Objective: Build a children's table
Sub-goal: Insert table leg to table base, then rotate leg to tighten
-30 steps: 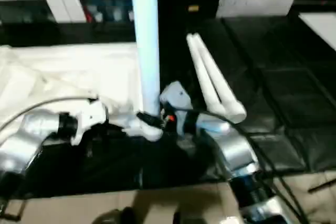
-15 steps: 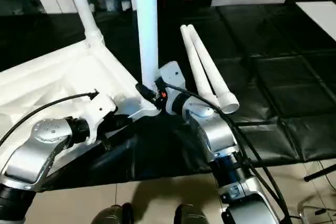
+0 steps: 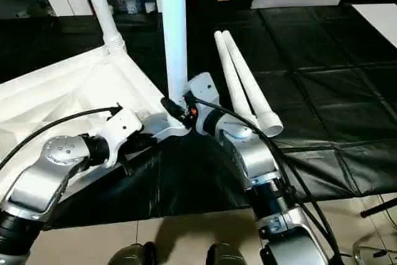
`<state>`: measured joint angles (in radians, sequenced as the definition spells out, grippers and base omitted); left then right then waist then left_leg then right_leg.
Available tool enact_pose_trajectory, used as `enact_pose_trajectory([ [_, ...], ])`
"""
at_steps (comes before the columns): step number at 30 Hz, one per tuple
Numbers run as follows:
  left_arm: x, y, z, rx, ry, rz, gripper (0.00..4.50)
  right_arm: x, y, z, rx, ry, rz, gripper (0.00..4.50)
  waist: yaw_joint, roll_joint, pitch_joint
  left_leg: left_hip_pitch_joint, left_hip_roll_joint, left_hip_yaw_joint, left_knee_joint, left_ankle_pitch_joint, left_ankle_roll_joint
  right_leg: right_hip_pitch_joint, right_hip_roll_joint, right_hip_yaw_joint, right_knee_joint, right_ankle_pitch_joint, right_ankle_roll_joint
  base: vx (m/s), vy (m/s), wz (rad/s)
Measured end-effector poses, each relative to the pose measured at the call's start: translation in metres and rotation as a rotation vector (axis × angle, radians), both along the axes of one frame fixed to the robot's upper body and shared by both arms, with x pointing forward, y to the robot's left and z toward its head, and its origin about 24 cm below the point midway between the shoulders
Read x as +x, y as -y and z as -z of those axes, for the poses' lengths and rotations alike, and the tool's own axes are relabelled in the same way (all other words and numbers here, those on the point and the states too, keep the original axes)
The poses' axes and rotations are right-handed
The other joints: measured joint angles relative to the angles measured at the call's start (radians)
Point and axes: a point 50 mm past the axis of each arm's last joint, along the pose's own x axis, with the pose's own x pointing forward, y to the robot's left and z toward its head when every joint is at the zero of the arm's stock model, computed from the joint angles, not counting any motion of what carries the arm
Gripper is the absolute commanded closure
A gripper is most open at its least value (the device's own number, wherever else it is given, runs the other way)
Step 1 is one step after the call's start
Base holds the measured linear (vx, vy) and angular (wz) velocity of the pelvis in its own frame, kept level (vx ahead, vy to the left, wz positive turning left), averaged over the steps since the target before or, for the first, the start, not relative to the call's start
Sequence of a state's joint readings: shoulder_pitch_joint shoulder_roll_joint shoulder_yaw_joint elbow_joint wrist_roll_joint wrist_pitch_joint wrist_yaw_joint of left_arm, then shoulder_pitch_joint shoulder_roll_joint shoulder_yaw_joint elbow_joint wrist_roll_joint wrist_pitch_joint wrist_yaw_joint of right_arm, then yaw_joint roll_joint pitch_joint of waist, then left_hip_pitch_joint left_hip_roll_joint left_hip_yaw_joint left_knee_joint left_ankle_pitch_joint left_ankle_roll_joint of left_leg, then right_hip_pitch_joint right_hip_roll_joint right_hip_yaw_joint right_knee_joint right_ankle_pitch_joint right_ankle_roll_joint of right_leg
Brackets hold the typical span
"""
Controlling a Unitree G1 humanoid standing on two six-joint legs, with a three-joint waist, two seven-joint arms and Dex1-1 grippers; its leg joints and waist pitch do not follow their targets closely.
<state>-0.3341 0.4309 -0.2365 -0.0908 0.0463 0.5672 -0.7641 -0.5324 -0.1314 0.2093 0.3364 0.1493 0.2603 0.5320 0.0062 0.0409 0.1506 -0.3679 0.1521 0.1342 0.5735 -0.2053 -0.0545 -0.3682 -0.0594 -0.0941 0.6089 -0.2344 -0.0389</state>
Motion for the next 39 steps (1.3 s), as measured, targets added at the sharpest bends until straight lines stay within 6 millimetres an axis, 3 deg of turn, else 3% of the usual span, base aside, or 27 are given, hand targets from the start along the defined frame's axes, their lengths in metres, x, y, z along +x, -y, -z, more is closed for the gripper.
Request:
enact_pose_trajectory([
  [3, 0.003, 0.002, -0.001, 0.008, 0.003, 0.009, 4.50, 0.001, 0.002, 0.001, 0.002, -0.002, 0.006, 1.44, 0.001, 0.004, -0.002, 0.000, 0.006, 0.009, 0.000, 0.007, 0.000, 0.000, 0.000, 0.000, 0.001, 0.005, -0.007, 0.000, 0.000, 0.00],
  [9, 0.006, 0.000, -0.004, 0.035, 0.033, 0.050, 4.50, -0.004, 0.010, 0.016, -0.012, -0.035, 0.014, 0.96, 0.002, 0.009, -0.005, -0.004, 0.007, 0.013, 0.000, 0.014, 0.003, -0.006, 0.000, 0.000, 0.000, 0.003, -0.004, 0.000, 0.000, 0.00],
  [11, 0.009, 0.000, -0.006, 0.057, 0.045, 0.086, 4.50, -0.012, 0.020, 0.018, -0.001, -0.031, 0.007, 0.90, 0.008, 0.008, -0.006, -0.008, 0.007, 0.013, 0.000, 0.017, 0.009, -0.009, 0.000, 0.000, 0.000, 0.003, -0.004, 0.000, 0.000, 0.00],
  [13, 0.010, -0.005, -0.007, 0.074, 0.056, 0.105, 4.50, -0.021, 0.030, 0.024, 0.010, -0.058, -0.003, 0.55, 0.005, 0.008, -0.006, -0.011, 0.008, 0.014, 0.000, 0.017, 0.010, -0.012, 0.000, 0.000, 0.000, 0.003, -0.004, 0.000, 0.000, 0.00],
  [16, 0.012, -0.008, -0.008, 0.081, 0.068, 0.131, 4.50, -0.035, 0.041, 0.040, -0.003, -0.125, -0.021, 0.42, 0.001, 0.009, -0.006, -0.017, 0.008, 0.014, 0.001, 0.019, 0.011, -0.018, 0.000, 0.000, 0.002, 0.003, -0.004, 0.000, 0.000, 0.00],
  [21, 0.014, -0.018, -0.008, 0.110, 0.061, 0.222, 4.50, -0.044, 0.052, 0.024, -0.006, -0.060, -0.088, 0.03, 0.001, 0.009, -0.006, -0.016, 0.011, 0.014, 0.002, 0.019, 0.012, -0.017, 0.001, -0.002, 0.003, 0.004, -0.004, 0.000, 0.000, 0.00],
  [29, 0.016, -0.024, -0.009, 0.140, 0.049, 0.356, 4.50, -0.044, 0.065, 0.009, -0.060, -0.013, -0.131, 0.01, 0.012, 0.009, -0.008, -0.017, 0.011, 0.016, 0.006, 0.019, 0.013, -0.017, 0.001, -0.001, 0.005, 0.004, -0.004, 0.000, 0.000, 0.00],
  [36, 0.009, -0.023, -0.006, 0.137, 0.011, 0.485, 4.50, -0.042, 0.064, -0.002, -0.072, 0.010, -0.233, 0.01, 0.035, 0.009, -0.009, -0.017, 0.013, 0.017, 0.015, 0.018, 0.015, -0.017, 0.000, -0.001, 0.011, 0.004, -0.004, 0.000, 0.000, 0.00],
  [39, 0.008, -0.022, -0.005, 0.141, 0.008, 0.507, 4.50, -0.041, 0.059, -0.002, -0.081, 0.006, -0.285, 0.01, 0.035, 0.009, -0.009, -0.017, 0.013, 0.018, 0.020, 0.018, 0.015, -0.017, -0.001, 0.000, 0.016, 0.005, -0.004, 0.000, 0.000, 0.00],
])
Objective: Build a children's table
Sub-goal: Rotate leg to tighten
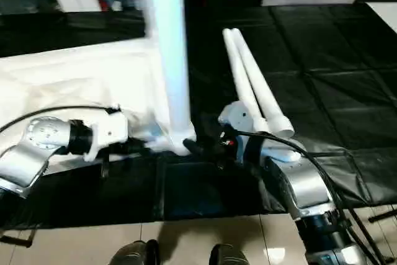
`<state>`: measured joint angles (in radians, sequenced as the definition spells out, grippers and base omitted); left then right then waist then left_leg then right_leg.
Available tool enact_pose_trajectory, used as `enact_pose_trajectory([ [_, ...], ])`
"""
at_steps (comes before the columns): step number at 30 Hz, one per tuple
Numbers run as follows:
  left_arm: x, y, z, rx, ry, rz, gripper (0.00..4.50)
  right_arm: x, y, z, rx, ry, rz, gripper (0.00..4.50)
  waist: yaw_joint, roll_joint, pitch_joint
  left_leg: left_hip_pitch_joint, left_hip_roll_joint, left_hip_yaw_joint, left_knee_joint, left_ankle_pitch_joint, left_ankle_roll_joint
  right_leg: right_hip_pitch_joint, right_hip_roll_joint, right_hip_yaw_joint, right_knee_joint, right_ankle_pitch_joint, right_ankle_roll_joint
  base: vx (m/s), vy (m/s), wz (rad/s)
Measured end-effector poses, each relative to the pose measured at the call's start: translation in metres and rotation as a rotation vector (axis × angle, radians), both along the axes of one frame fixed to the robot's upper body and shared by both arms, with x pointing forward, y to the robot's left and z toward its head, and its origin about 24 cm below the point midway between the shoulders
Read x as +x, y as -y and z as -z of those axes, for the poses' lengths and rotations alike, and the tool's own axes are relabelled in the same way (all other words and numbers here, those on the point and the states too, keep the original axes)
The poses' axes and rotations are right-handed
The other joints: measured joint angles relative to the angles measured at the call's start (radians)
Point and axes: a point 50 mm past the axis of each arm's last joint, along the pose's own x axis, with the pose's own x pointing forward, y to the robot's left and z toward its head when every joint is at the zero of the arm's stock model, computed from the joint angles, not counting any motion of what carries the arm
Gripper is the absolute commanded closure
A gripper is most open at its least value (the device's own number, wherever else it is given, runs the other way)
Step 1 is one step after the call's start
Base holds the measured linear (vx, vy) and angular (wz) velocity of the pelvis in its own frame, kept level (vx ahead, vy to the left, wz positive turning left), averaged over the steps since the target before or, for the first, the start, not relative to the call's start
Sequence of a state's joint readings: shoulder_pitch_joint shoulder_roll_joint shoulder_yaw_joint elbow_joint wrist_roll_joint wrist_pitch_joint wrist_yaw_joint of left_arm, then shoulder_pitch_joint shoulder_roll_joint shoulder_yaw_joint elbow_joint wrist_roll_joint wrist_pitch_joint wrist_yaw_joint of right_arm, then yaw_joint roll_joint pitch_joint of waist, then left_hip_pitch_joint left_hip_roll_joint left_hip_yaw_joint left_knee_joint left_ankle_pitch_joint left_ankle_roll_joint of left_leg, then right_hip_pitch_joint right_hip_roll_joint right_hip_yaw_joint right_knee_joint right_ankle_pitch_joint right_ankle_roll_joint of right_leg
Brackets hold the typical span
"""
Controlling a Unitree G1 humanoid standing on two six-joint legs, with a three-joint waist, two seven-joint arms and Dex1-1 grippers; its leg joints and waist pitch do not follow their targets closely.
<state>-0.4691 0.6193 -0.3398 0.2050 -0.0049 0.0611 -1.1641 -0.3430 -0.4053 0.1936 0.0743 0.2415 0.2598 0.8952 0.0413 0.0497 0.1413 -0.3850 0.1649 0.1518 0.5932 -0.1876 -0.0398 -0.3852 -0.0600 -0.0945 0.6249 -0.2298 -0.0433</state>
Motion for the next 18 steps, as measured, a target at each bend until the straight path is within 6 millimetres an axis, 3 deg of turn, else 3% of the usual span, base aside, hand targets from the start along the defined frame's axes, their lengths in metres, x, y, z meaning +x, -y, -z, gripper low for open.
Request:
enact_pose_trajectory([
  [5, -0.002, 0.003, 0.002, 0.003, -0.009, 0.029, 4.50, -0.002, -0.007, 0.004, -0.037, -0.019, -0.090, 0.01, 0.005, -0.003, -0.002, 0.000, 0.002, 0.001, 0.004, 0.000, 0.000, 0.001, 0.000, 0.000, 0.005, 0.000, -0.001, 0.000, 0.000, 0.00],
  [6, -0.002, 0.003, 0.002, 0.002, -0.011, 0.033, 4.50, -0.003, -0.008, 0.005, -0.039, -0.028, -0.102, 0.29, 0.006, -0.004, -0.003, 0.000, 0.002, 0.001, 0.005, 0.000, 0.000, 0.001, 0.000, 0.000, 0.005, 0.000, -0.001, 0.000, 0.000, 0.00],
  [8, -0.002, 0.004, 0.002, 0.003, -0.013, 0.038, 4.50, 0.000, -0.010, 0.007, -0.030, -0.042, -0.106, 0.29, 0.006, -0.004, -0.003, 0.000, 0.002, 0.002, 0.007, 0.000, 0.000, 0.001, 0.000, 0.000, 0.005, 0.001, -0.002, 0.000, 0.000, 0.00],
  [18, -0.003, 0.005, 0.003, 0.005, -0.020, 0.056, 4.50, 0.002, -0.015, 0.007, -0.001, -0.059, -0.139, 1.11, 0.013, -0.009, -0.007, 0.000, 0.003, 0.003, 0.007, 0.000, 0.000, 0.001, 0.000, 0.000, 0.006, 0.002, -0.002, 0.000, 0.000, 0.00],
])
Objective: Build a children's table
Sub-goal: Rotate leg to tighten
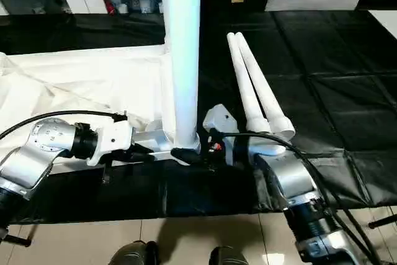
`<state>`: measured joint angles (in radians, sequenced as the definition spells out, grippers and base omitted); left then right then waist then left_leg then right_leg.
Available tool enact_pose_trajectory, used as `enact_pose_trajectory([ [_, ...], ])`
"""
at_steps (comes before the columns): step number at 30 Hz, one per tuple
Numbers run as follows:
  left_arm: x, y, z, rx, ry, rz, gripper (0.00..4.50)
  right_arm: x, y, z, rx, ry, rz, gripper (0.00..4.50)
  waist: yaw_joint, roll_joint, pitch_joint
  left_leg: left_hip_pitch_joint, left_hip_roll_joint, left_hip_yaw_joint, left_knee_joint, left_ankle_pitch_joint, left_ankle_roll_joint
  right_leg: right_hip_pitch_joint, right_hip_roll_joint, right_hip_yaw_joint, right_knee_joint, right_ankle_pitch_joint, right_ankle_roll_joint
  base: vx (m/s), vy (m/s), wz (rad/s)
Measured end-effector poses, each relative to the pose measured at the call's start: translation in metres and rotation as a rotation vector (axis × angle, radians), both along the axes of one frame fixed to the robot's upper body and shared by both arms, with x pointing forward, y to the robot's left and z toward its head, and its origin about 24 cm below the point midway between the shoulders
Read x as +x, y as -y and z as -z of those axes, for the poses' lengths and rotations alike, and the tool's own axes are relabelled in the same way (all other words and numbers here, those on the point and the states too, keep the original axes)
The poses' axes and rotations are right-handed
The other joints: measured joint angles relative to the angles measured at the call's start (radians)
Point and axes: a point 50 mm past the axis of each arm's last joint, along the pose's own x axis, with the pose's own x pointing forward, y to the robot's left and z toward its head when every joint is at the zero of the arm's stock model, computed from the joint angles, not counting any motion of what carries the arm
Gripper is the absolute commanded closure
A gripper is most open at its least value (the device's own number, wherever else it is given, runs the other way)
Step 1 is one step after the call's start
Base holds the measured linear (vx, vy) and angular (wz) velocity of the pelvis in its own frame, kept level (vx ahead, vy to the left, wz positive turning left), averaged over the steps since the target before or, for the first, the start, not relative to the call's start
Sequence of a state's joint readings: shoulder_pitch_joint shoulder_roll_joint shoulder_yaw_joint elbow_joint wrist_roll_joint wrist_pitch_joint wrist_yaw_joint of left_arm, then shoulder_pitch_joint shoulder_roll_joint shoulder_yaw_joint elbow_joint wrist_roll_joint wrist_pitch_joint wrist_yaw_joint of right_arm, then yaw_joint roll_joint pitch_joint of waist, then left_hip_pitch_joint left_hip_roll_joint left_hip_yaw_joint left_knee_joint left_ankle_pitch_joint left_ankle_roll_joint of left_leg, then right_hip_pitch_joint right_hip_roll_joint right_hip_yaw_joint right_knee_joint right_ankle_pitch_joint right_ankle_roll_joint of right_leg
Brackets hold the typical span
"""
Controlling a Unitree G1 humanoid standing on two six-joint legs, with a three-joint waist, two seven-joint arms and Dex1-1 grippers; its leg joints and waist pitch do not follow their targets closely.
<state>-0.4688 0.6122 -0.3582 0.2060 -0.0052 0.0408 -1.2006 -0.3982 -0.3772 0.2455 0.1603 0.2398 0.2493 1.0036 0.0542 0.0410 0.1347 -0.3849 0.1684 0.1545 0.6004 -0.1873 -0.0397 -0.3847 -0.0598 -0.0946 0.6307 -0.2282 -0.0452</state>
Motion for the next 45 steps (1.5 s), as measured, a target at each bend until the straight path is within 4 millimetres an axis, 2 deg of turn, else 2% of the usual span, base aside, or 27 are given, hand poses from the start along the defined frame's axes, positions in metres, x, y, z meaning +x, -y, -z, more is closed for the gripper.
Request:
enact_pose_trajectory([
  [1, 0.000, 0.000, 0.000, 0.001, -0.003, 0.004, 4.50, 0.000, 0.000, 0.000, 0.001, -0.001, -0.004, 1.35, 0.001, -0.001, -0.001, 0.000, 0.000, 0.000, 0.000, 0.000, 0.000, 0.000, 0.000, 0.000, 0.000, 0.000, 0.000, 0.000, 0.000, 0.00],
  [5, -0.001, 0.000, 0.001, 0.005, -0.009, 0.012, 4.50, -0.001, 0.000, 0.000, 0.002, -0.008, -0.019, 1.56, 0.002, -0.004, -0.004, 0.000, 0.000, 0.000, 0.001, 0.000, 0.000, 0.000, 0.000, 0.000, 0.001, 0.000, 0.000, 0.000, 0.000, 0.00],
  [6, -0.002, 0.000, 0.001, 0.005, -0.011, 0.015, 4.50, -0.001, 0.000, 0.001, 0.001, -0.011, -0.023, 1.73, 0.002, -0.005, -0.005, 0.000, 0.000, 0.000, 0.001, 0.000, 0.000, 0.000, 0.000, 0.000, 0.001, 0.000, 0.000, 0.000, 0.000, 0.00],
  [12, -0.003, -0.001, 0.003, 0.008, -0.020, 0.020, 4.50, -0.003, 0.000, 0.003, 0.006, -0.032, -0.028, 1.81, 0.003, -0.006, -0.009, 0.001, 0.001, 0.000, 0.001, 0.000, 0.000, 0.000, 0.000, 0.000, 0.001, 0.001, 0.000, 0.000, 0.000, 0.00],
  [20, -0.005, -0.002, 0.006, 0.010, -0.041, 0.013, 4.50, -0.005, -0.003, 0.008, 0.006, -0.080, -0.025, 1.83, 0.001, -0.005, -0.022, 0.001, 0.001, 0.001, 0.001, 0.000, 0.000, 0.000, 0.000, 0.000, 0.001, 0.001, 0.000, 0.000, 0.000, 0.00],
  [30, -0.006, -0.007, 0.006, -0.012, -0.080, -0.045, 4.50, -0.007, -0.012, 0.012, 0.030, -0.109, 0.021, 1.83, -0.012, -0.002, -0.024, 0.005, 0.002, 0.002, 0.001, -0.001, -0.002, 0.002, 0.001, 0.000, 0.001, 0.001, 0.000, 0.000, 0.000, 0.00],
  [36, -0.007, 0.003, 0.014, -0.105, -0.114, -0.253, 4.50, -0.001, -0.018, 0.016, 0.071, -0.115, 0.224, 1.83, -0.026, -0.001, -0.023, 0.017, 0.002, 0.004, 0.000, -0.002, -0.008, 0.011, 0.000, 0.002, -0.001, 0.002, 0.000, 0.000, 0.000, 0.00],
  [39, -0.011, 0.014, 0.017, -0.174, -0.118, -0.388, 4.50, 0.005, -0.023, 0.018, 0.113, -0.117, 0.374, 1.83, -0.046, -0.001, -0.022, 0.017, 0.003, 0.006, -0.001, -0.002, -0.008, 0.010, 0.000, 0.002, -0.003, 0.002, 0.003, 0.000, 0.000, 0.00],
  [41, -0.013, 0.027, 0.018, -0.218, -0.111, -0.524, 4.50, 0.017, -0.032, 0.018, 0.139, -0.122, 0.507, 1.83, -0.061, -0.002, -0.022, 0.017, 0.003, 0.007, -0.002, -0.002, -0.009, 0.009, 0.000, 0.003, -0.004, 0.004, 0.003, 0.000, 0.000, 0.00],
  [45, -0.011, 0.050, 0.017, -0.270, -0.101, -0.665, 4.50, 0.034, -0.040, 0.013, 0.139, -0.114, 0.641, 1.83, -0.068, -0.004, -0.021, 0.012, 0.004, 0.008, -0.003, -0.002, -0.009, 0.003, 0.001, 0.002, -0.004, 0.006, 0.001, 0.000, 0.000, 0.00],
])
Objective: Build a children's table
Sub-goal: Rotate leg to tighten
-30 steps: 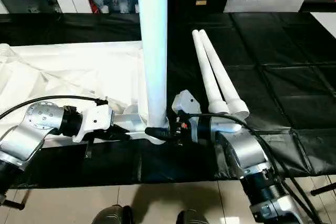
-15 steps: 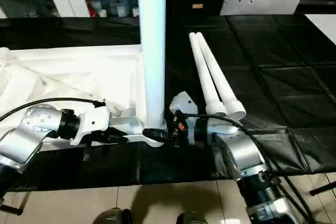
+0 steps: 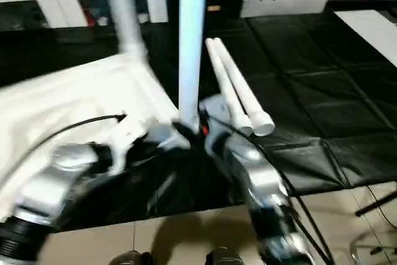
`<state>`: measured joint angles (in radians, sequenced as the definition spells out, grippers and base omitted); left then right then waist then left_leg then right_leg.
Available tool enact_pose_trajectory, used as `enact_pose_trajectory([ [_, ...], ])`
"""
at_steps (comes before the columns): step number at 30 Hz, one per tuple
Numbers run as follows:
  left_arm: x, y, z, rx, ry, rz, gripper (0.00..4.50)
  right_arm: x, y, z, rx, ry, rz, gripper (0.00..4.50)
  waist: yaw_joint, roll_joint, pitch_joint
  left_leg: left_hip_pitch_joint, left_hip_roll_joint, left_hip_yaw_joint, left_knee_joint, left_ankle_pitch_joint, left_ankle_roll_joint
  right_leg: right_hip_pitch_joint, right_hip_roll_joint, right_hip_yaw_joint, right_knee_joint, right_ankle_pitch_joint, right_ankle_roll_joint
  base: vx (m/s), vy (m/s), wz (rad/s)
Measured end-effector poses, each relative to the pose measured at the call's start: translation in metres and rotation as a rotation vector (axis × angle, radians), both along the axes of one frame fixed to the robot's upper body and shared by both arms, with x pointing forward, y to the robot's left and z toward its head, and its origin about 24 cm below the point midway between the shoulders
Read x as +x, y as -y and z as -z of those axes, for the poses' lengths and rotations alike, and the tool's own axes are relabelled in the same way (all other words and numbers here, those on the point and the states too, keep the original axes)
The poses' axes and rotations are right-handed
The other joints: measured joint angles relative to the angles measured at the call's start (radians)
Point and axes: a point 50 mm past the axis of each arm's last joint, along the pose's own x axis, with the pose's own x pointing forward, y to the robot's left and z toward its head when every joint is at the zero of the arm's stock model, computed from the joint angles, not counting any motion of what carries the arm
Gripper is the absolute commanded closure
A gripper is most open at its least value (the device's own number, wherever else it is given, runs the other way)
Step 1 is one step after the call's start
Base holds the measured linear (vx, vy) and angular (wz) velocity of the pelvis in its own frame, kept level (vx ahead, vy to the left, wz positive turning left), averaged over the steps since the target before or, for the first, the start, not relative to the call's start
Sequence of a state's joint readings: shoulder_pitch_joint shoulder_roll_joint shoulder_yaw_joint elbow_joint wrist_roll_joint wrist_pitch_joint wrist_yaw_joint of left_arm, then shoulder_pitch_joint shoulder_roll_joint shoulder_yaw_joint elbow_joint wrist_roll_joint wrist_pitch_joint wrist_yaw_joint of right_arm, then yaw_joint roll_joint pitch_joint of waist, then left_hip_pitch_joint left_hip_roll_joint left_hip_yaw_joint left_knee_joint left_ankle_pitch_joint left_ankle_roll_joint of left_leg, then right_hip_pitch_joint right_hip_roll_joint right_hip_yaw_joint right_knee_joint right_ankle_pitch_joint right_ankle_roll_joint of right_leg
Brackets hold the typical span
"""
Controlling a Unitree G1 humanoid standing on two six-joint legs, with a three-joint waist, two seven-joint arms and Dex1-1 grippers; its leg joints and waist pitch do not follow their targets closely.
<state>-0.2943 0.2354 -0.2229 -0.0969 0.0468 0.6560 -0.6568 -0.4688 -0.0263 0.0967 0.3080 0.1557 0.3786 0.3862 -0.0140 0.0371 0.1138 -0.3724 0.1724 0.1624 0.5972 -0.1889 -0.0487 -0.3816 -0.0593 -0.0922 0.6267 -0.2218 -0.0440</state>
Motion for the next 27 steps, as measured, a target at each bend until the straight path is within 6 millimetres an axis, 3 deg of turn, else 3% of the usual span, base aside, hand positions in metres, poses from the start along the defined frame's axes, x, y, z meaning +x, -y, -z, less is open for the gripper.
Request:
enact_pose_trajectory([
  [3, 0.003, 0.005, -0.003, 0.016, 0.021, -0.029, 4.50, 0.006, -0.003, -0.003, -0.013, 0.011, 0.021, 1.83, 0.005, 0.000, 0.000, -0.003, 0.001, 0.000, -0.002, 0.000, 0.000, -0.002, 0.000, -0.001, 0.000, 0.000, 0.001, 0.000, 0.000, 0.00],
  [5, 0.006, 0.003, -0.004, 0.042, 0.033, -0.027, 4.50, 0.007, -0.005, -0.003, -0.012, 0.019, 0.024, 1.27, 0.009, 0.000, 0.000, -0.004, 0.002, 0.000, -0.003, 0.001, 0.002, -0.003, 0.001, -0.002, -0.001, 0.000, 0.001, 0.000, 0.000, 0.00],
  [14, 0.013, -0.012, -0.009, 0.123, 0.071, 0.037, 4.50, 0.005, -0.006, 0.004, -0.007, 0.007, 0.010, 0.47, 0.017, 0.001, 0.001, -0.008, 0.002, 0.000, -0.005, 0.001, 0.002, -0.006, 0.001, -0.003, -0.005, 0.001, 0.001, 0.000, 0.000, 0.00],
  [21, 0.021, -0.031, -0.013, 0.184, 0.106, 0.210, 4.50, -0.017, 0.037, 0.014, -0.057, 0.018, -0.112, 0.06, 0.046, 0.004, 0.002, -0.013, 0.002, 0.000, -0.006, 0.003, 0.006, -0.007, 0.001, -0.003, -0.011, 0.003, 0.003, 0.000, 0.000, 0.00],
  [24, 0.023, -0.043, -0.016, 0.215, 0.097, 0.271, 4.50, -0.029, 0.052, 0.009, -0.098, 0.042, -0.242, 0.06, 0.048, 0.005, 0.003, -0.014, 0.001, 0.002, -0.006, 0.002, 0.007, -0.007, 0.001, -0.003, -0.013, 0.004, 0.003, 0.000, 0.000, 0.00],
  [27, 0.021, -0.048, -0.017, 0.222, 0.079, 0.335, 4.50, -0.034, 0.055, 0.000, -0.122, 0.081, -0.334, 0.06, 0.046, 0.005, 0.003, -0.014, 0.002, 0.003, -0.006, 0.002, 0.008, -0.008, 0.000, -0.002, -0.012, 0.004, 0.003, 0.000, 0.000, 0.00],
])
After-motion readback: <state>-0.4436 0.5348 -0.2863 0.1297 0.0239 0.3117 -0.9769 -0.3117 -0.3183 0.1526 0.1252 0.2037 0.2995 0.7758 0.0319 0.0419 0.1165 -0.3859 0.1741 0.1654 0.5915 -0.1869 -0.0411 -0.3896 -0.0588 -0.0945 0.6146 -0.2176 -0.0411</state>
